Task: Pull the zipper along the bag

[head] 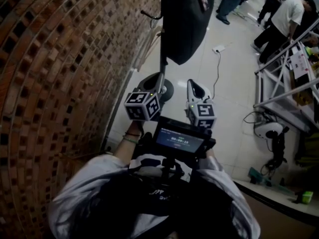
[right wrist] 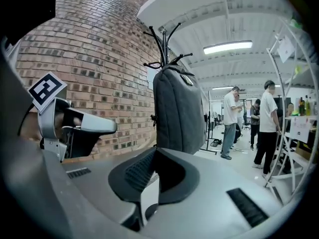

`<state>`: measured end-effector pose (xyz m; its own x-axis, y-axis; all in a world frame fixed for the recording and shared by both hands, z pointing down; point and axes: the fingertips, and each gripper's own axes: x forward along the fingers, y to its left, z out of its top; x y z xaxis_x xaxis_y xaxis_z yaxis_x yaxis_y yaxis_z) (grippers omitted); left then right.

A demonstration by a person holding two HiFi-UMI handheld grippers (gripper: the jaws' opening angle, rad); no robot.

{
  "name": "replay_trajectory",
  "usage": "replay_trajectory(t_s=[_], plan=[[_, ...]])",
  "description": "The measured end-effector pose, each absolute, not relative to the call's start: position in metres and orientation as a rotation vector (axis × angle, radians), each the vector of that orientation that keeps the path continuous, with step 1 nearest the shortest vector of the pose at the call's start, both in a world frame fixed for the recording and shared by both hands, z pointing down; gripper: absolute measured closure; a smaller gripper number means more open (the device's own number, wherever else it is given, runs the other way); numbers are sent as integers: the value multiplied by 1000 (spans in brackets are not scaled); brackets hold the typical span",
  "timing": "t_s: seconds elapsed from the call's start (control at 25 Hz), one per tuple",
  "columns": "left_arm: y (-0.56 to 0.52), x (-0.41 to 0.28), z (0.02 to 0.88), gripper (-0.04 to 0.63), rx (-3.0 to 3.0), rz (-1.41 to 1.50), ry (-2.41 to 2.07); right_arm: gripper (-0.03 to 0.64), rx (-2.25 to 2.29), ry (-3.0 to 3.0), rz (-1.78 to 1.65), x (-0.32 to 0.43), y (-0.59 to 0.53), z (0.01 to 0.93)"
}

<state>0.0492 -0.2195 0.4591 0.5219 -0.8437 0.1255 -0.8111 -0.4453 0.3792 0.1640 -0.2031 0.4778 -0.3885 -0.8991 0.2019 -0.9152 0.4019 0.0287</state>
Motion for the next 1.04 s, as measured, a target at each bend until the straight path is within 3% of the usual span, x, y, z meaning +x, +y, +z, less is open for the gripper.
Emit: replay_trajectory(t_s=[1.04], plan=[[-176, 64, 462, 588, 2314, -122, -1457, 610, 1500, -2571, 147, 168, -167, 474]])
